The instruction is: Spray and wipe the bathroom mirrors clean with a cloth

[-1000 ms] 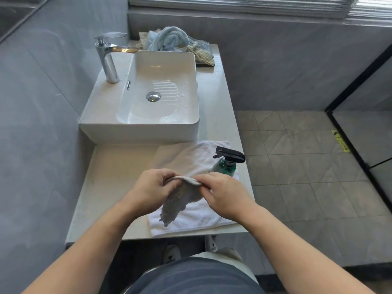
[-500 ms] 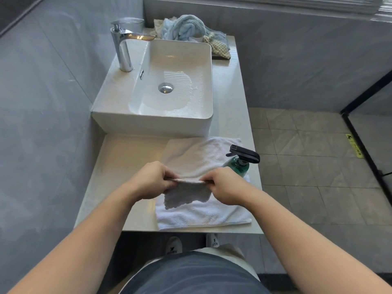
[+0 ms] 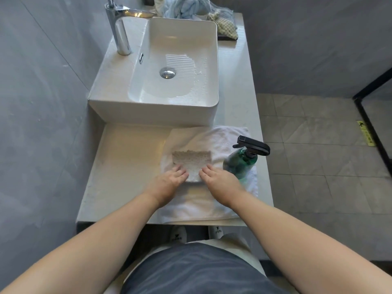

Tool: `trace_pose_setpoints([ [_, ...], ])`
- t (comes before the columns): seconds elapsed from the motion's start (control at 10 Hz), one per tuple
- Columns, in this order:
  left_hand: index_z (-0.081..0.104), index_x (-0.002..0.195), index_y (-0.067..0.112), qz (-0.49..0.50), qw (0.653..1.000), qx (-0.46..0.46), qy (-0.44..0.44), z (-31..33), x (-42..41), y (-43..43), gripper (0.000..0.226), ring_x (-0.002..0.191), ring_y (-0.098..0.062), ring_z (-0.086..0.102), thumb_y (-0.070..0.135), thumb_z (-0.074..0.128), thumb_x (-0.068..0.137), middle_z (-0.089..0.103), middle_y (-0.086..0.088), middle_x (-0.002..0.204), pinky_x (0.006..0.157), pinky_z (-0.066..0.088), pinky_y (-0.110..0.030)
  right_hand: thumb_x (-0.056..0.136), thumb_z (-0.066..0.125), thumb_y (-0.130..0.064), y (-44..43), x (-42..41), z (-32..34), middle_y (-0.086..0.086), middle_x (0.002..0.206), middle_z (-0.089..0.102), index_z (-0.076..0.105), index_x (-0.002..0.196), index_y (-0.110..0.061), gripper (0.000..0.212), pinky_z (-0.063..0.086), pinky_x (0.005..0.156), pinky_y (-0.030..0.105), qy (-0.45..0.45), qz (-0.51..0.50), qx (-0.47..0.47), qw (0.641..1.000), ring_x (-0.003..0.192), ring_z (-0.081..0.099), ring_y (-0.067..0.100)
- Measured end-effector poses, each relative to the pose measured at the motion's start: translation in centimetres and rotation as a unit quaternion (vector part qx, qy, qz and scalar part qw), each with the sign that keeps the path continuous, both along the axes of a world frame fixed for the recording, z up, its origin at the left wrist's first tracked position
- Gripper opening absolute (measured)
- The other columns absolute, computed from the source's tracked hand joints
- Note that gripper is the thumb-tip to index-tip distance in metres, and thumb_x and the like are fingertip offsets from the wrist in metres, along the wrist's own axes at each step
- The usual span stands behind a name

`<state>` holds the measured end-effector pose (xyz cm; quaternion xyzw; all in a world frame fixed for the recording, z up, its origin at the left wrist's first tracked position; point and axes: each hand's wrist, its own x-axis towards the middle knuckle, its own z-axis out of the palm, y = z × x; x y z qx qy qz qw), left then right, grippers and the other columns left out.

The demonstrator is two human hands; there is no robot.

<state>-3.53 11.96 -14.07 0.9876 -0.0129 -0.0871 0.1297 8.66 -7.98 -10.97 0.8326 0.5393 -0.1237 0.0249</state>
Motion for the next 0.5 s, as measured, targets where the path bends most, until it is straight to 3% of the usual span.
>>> trace_pose_setpoints([
  [0.1,0.060,0.138,0.000,-0.017,0.999,0.025,0.031,-0.7,-1.1,-0.9,0.078,0.136,-0.037,0.052,-0.022,0.075,0.065,0.059,-0.019,0.143,0.111,0.043,-0.044,0.061,0.092,0.002,-0.4,-0.7,-1.4,0.017,0.117,0.076,0.075,0.117,0.001,0.058,0.063,0.081,0.039,0.012,0.007,-0.038,0.999,0.106,0.075,0.033],
  [0.2,0.070,0.126,0.000,-0.021,0.998,0.065,0.007,-0.8,-1.2,-1.0,0.080,0.123,-0.034,0.065,-0.017,0.087,0.050,0.068,-0.017,0.131,0.098,0.053,-0.044,0.100,0.051,0.002,-0.2,-0.9,-1.2,0.022,0.160,0.042,0.041,0.154,0.003,0.055,0.036,0.120,0.043,0.017,0.017,-0.053,0.998,0.148,0.042,0.036],
  [0.3,0.039,0.154,0.003,-0.031,0.997,0.077,0.003,-1.1,-1.6,-1.2,0.070,0.151,-0.031,0.032,-0.003,0.065,0.089,0.031,-0.013,0.162,0.122,0.022,-0.039,0.107,0.026,-0.005,-0.3,-1.1,-1.0,0.015,0.173,0.010,0.011,0.164,-0.004,0.059,0.010,0.130,0.040,0.008,0.005,-0.080,0.997,0.161,0.010,0.030],
  [0.4,0.025,0.159,0.006,-0.020,0.996,0.079,0.038,-0.6,-2.1,-0.9,0.056,0.156,-0.027,0.019,0.026,0.029,0.107,0.015,-0.010,0.166,0.124,0.007,-0.038,0.106,0.028,-0.007,-0.7,-1.4,-1.5,0.013,0.173,0.007,0.009,0.165,-0.004,0.062,0.006,0.130,0.040,0.018,0.007,-0.053,0.998,0.161,0.007,0.029],
  [0.5,0.050,0.147,0.004,-0.004,0.998,0.063,-0.029,-0.4,-3.2,-0.9,0.060,0.142,-0.028,0.047,0.039,0.021,0.108,0.051,-0.014,0.152,0.119,0.035,-0.040,0.104,0.040,-0.015,-2.6,-1.5,-2.2,0.016,0.160,0.044,0.044,0.155,-0.003,0.052,0.028,0.122,0.042,-0.002,-0.005,0.071,0.997,0.149,0.042,0.032],
])
